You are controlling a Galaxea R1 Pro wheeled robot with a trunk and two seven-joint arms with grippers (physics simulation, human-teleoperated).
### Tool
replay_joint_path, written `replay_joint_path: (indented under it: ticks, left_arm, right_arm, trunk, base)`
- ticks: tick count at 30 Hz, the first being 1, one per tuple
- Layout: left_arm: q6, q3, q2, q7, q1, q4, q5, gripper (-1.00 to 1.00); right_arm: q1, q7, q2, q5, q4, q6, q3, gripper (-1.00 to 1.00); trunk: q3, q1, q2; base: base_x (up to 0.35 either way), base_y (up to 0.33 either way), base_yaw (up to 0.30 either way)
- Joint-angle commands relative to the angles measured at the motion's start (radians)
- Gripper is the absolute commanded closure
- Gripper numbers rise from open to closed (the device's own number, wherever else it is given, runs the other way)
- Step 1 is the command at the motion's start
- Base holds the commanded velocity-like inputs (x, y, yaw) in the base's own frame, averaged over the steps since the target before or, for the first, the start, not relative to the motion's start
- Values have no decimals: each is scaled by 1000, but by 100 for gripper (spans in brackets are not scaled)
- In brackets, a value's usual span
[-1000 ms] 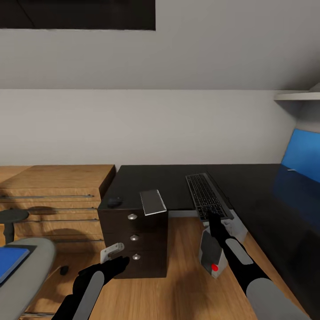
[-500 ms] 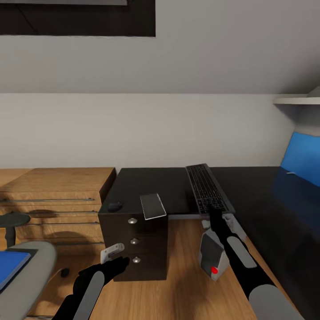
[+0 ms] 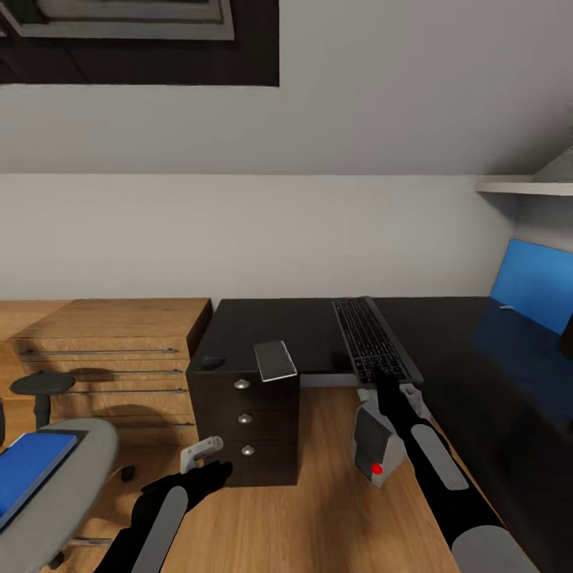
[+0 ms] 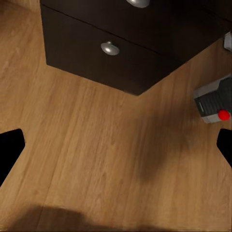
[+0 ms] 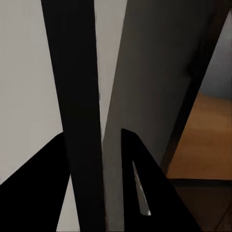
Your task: In the bedroom, organize the workspace by keeping the computer under the desk, ensuring the monitor is on the desk, placing the keyboard on the desk next to the monitor, placing the mouse on the desk next to the keyboard, moving the folder from the swivel chair onto the desk next to the mouse, stacking the notebook on top of the folder with the pen on top of the notebook, and positioning the swivel chair next to the desk.
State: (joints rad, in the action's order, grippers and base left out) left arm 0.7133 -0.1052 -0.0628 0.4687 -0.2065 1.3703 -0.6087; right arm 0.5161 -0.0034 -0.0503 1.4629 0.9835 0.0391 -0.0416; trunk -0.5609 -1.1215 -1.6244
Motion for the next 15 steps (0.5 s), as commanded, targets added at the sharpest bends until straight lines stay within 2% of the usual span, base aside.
replay_joint_path:
  ticks: [1, 4, 7, 10, 15]
  left_arm:
    - [2, -1, 0, 10, -1, 1, -11, -100]
    - [2, -1, 0, 10, -1, 1, -11, -100]
    - [2, -1, 0, 9, -1, 1, -11, -100]
    - [2, -1, 0, 9, -1, 1, -11, -100]
    - [2, -1, 0, 8, -1, 1, -11, -100]
  right_arm:
    - [-1, 0, -1, 8, 3, 6, -1, 100]
    - [-15, 2, -2, 7, 22, 35, 0, 100]
    - [-31, 3, -25, 8, 53, 52, 0, 100]
    - [-35, 3, -29, 14, 59, 55, -1, 100]
    - [-37, 3, -28, 54, 63, 51, -1, 100]
  trunk:
    - [2, 5, 7]
    - [12, 16, 28]
    - [21, 28, 49]
    - [30, 39, 70]
    - [46, 58, 105]
  base:
    - [-338, 0, 0]
    - [-339, 0, 0]
    - [-341, 0, 0]
    - [-341, 0, 0]
    - [-341, 0, 0]
